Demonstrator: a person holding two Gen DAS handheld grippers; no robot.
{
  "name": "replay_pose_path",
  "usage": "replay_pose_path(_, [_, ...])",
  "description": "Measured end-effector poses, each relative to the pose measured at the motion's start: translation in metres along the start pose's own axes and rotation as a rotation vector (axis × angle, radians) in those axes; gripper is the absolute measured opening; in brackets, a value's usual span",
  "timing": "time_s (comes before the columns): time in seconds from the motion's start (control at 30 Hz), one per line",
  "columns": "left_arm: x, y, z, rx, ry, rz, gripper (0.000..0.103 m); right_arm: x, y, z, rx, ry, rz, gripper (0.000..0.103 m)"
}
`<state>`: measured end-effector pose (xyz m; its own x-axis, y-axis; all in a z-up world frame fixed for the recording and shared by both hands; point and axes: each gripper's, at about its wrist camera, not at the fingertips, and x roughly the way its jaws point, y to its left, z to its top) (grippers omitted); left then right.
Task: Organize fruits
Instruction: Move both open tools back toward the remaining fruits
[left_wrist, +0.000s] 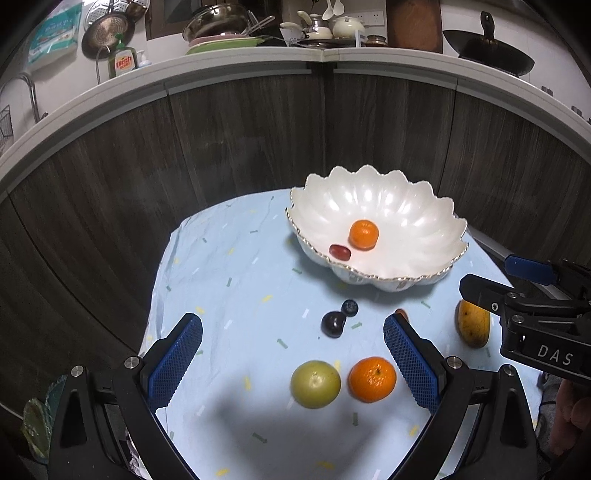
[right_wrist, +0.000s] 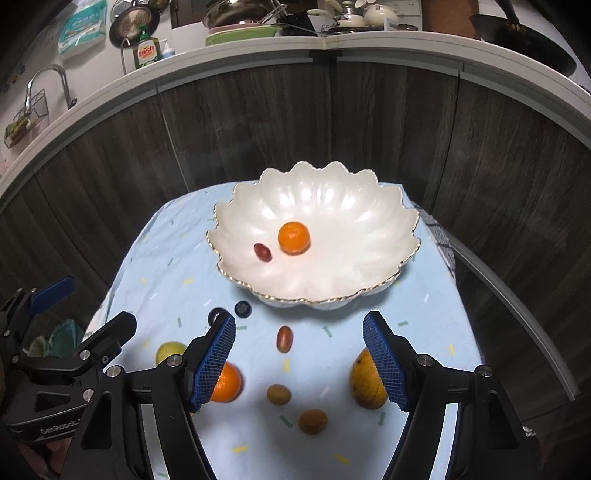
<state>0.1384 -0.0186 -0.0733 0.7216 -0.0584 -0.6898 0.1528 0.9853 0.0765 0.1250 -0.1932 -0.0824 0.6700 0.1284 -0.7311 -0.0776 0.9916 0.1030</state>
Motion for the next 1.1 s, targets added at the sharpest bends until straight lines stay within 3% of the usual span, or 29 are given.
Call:
replay_pose_path(0.43, [0.020,0.003,-0.027,0.014,0.053,0.009,0.100,0.021,0.013,-0.024,-0.045,0.050,0.007,0.072])
replay_pose_path(1.1, [0.055,0.001,-0.053,0.059,0.153,-0.041,0.098,0.049,0.018,-0.048,-0.069,0.126,0.001,0.071])
